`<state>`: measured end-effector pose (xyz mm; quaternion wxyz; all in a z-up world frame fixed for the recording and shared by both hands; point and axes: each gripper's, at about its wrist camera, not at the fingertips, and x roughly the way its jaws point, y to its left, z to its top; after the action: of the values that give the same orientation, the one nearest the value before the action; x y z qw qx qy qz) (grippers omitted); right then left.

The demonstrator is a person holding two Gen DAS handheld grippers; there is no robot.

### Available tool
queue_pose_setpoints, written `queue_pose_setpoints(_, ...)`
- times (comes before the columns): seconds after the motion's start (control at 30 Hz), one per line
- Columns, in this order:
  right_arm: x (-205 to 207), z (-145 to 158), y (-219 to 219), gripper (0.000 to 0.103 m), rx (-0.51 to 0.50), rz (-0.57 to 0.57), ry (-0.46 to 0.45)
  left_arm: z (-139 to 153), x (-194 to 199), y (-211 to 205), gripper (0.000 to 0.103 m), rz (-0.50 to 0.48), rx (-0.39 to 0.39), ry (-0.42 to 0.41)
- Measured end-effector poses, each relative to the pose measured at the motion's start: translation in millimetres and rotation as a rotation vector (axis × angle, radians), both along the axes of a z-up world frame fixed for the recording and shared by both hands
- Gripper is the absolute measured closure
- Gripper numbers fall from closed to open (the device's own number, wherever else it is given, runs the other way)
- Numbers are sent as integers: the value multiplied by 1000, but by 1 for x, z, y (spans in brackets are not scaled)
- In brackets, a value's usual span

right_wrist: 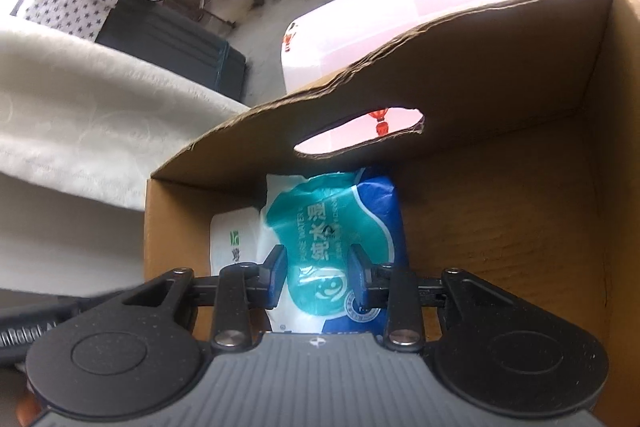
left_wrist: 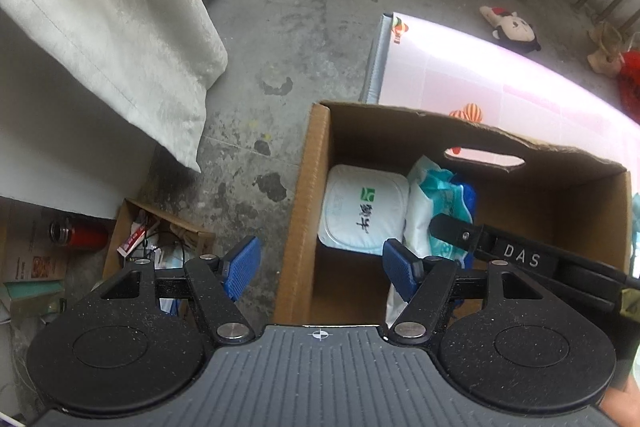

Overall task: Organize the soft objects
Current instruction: 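Lower the yogurt cup into the box and open the left tool while the right tool releases the wipes pack, then grasp the blue bandage box with the right tool and lift it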

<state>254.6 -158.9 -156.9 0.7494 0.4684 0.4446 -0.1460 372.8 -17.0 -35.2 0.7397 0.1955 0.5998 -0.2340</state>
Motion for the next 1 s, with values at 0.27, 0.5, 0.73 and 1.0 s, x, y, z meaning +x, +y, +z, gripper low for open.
queue_pose_setpoints(0.27,-24,16,-10,92,29,-4,-40,2,-19,-4,33,-14,6,15)
queue_pose_setpoints(0.5,-57,51,-22,70,43,-23,-115,11,-51,-11,32,-47,14,26)
queue_pose_setpoints(0.73,-89,78,-36,59,67,-9,-208,25,-85,-18,32,-34,53,19)
queue_pose_setpoints(1.0,-145,105,-60,59,120,34,-288,54,-142,-42,32,-27,59,-29)
